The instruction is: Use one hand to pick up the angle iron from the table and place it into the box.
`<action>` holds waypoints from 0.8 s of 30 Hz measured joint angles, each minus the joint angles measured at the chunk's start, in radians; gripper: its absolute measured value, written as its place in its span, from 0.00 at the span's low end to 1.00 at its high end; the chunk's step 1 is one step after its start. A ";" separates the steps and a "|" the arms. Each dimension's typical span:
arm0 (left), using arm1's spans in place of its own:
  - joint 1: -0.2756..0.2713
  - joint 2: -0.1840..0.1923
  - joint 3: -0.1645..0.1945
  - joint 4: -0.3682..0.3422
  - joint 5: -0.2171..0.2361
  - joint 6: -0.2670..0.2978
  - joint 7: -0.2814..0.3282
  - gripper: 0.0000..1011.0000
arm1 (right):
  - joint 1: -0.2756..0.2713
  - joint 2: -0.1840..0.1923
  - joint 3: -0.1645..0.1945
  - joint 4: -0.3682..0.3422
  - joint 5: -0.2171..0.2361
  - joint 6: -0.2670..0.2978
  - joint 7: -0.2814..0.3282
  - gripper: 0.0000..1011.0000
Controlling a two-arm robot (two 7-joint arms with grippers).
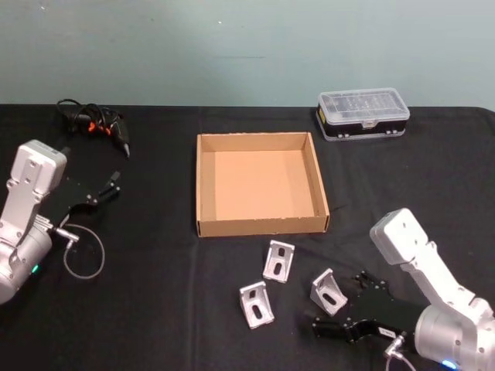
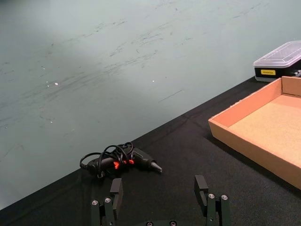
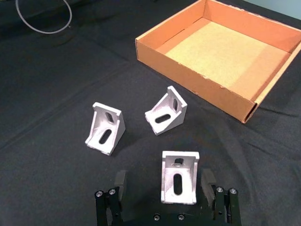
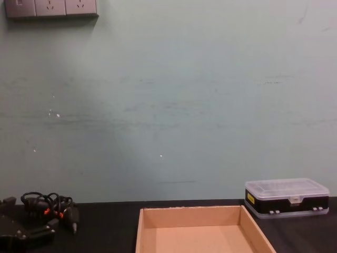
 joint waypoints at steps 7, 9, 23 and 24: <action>0.000 0.000 0.000 0.000 0.000 0.000 0.000 0.99 | 0.020 -0.049 -0.010 0.027 -0.033 0.011 -0.008 0.99; 0.000 0.000 0.000 0.000 0.000 0.000 0.000 0.99 | 0.024 -0.058 -0.012 0.033 -0.038 0.012 -0.008 0.99; 0.000 0.000 0.000 0.000 0.000 0.000 0.000 0.99 | 0.037 -0.132 0.001 0.084 -0.080 0.014 -0.030 0.99; 0.000 0.000 0.000 0.000 0.000 0.000 0.000 0.99 | 0.037 -0.135 0.002 0.086 -0.081 0.013 -0.030 0.99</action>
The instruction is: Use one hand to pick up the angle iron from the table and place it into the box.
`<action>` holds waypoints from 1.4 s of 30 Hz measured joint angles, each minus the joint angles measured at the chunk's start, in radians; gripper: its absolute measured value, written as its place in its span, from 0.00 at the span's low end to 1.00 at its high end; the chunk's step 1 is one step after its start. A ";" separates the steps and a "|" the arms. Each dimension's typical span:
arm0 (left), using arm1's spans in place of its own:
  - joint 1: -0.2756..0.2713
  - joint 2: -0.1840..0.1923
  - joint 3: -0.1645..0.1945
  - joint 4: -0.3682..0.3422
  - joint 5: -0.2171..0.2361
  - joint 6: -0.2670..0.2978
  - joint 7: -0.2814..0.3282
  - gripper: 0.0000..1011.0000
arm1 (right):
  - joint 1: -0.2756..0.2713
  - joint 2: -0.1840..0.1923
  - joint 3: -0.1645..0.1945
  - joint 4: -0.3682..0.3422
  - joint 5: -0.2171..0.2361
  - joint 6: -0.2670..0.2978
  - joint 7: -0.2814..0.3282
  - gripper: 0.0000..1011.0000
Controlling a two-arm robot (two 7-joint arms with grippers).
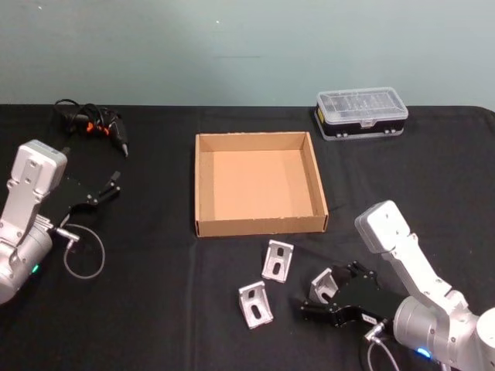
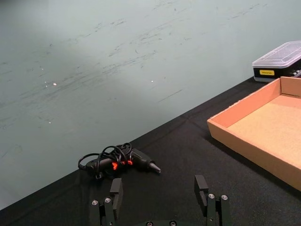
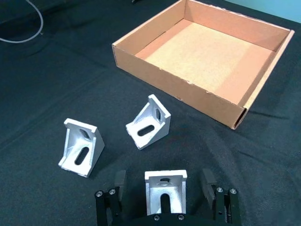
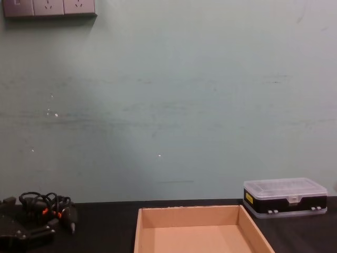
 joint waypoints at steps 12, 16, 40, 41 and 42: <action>0.000 0.000 0.000 0.000 0.000 0.000 0.000 0.99 | 0.000 -0.019 0.006 0.017 -0.008 -0.009 0.002 0.99; 0.000 0.000 0.000 0.000 0.000 0.000 0.000 0.99 | 0.000 -0.018 0.006 0.016 -0.007 -0.008 0.003 0.96; 0.000 0.000 0.000 0.000 0.000 0.000 0.000 0.99 | 0.000 -0.015 0.005 0.012 -0.006 -0.006 0.003 0.45; 0.000 0.000 0.000 0.000 0.000 0.000 0.000 0.99 | -0.004 -0.016 0.009 0.008 -0.006 -0.011 0.006 0.45; 0.000 0.000 0.000 0.000 0.000 0.000 0.000 0.99 | -0.005 -0.017 0.012 0.005 -0.006 -0.015 0.008 0.45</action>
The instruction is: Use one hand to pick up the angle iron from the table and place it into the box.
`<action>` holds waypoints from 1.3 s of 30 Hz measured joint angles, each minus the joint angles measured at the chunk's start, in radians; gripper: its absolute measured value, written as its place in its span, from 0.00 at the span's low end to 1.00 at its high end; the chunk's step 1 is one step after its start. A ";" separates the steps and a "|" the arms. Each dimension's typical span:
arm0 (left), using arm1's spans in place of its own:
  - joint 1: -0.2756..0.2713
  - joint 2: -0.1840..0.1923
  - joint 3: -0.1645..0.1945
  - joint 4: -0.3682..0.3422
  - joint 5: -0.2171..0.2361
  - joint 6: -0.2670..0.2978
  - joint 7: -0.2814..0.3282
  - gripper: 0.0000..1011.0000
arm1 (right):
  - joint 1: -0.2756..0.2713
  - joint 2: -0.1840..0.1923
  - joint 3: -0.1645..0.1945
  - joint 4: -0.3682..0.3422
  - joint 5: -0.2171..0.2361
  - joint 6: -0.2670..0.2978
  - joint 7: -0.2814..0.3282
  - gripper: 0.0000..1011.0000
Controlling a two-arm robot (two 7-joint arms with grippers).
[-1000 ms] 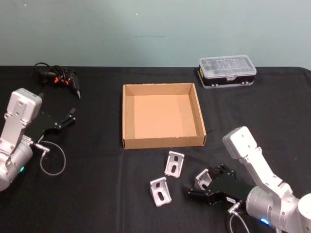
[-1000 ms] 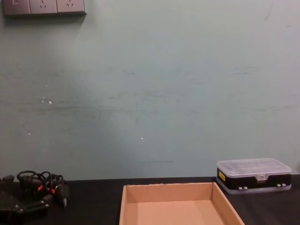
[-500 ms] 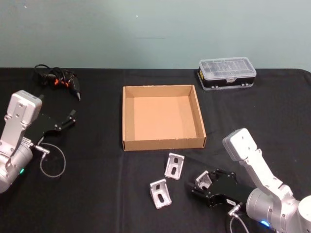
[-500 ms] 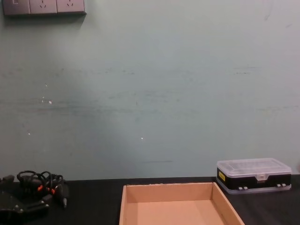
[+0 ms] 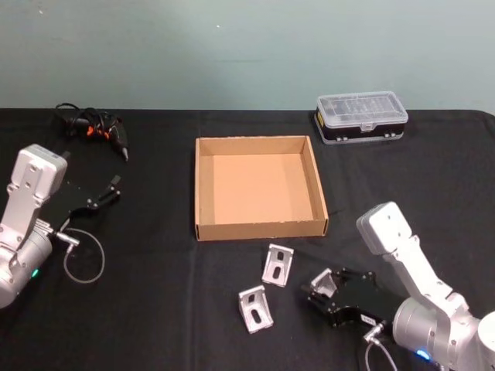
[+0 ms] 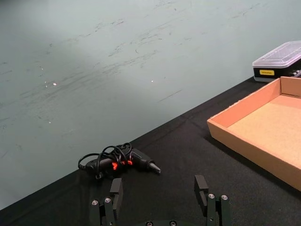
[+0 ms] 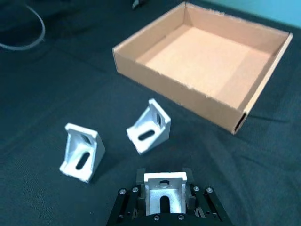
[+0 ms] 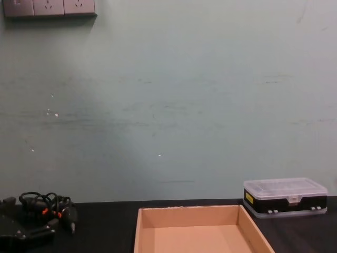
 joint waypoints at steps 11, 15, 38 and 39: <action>0.000 0.000 0.000 0.000 0.000 0.000 0.000 0.99 | 0.070 -0.043 0.029 -0.047 -0.012 0.024 0.037 0.45; 0.000 0.000 0.000 0.000 0.000 0.000 0.000 0.99 | 0.124 -0.076 0.029 -0.021 -0.017 0.048 0.048 0.45; 0.000 0.000 0.000 0.000 0.000 0.000 0.000 0.99 | 0.482 -0.316 -0.032 0.450 -0.103 -0.022 0.071 0.45; 0.000 0.000 0.000 0.000 0.000 0.000 0.000 0.99 | 0.497 -0.331 -0.034 0.482 -0.111 -0.032 0.069 0.45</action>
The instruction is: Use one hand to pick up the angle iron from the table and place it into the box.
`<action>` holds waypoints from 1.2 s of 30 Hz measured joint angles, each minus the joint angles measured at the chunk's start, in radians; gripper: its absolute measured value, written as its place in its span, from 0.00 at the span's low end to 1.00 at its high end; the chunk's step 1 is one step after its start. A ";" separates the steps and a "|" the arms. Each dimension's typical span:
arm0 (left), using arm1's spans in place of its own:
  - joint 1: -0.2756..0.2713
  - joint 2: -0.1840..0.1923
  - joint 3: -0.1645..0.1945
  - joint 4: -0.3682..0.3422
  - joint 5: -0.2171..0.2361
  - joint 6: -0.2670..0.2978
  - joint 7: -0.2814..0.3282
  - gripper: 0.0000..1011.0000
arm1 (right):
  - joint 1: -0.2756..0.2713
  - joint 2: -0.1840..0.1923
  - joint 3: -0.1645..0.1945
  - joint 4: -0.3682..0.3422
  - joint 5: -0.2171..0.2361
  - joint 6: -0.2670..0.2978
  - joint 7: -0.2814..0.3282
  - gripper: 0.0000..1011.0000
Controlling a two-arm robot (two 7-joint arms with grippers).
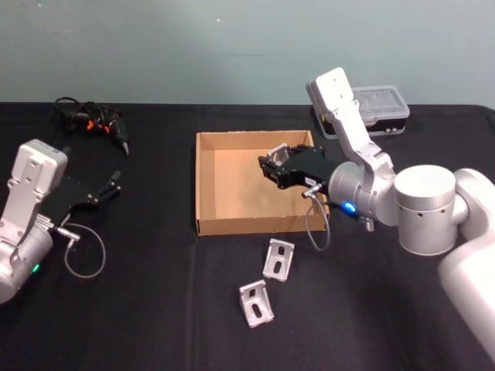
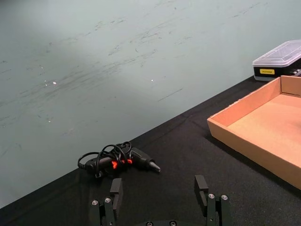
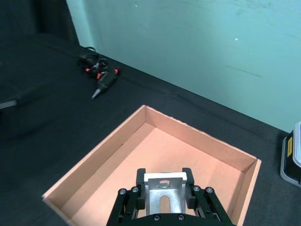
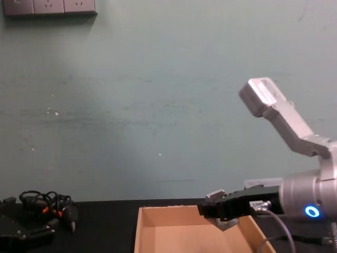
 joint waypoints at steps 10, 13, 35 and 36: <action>0.000 0.000 0.000 0.000 0.000 0.000 0.000 0.99 | 0.083 -0.071 0.005 0.185 -0.042 -0.052 -0.031 0.45; 0.000 0.000 0.000 0.000 0.000 0.000 0.000 0.99 | 0.105 -0.086 0.015 0.230 -0.049 -0.068 -0.035 0.45; 0.000 0.000 0.000 0.000 0.000 0.000 0.000 0.99 | 0.211 -0.153 0.042 0.443 -0.094 -0.065 -0.007 0.45; 0.000 0.000 0.000 0.000 0.000 0.000 0.000 0.99 | 0.216 -0.156 0.043 0.452 -0.095 -0.066 -0.006 0.45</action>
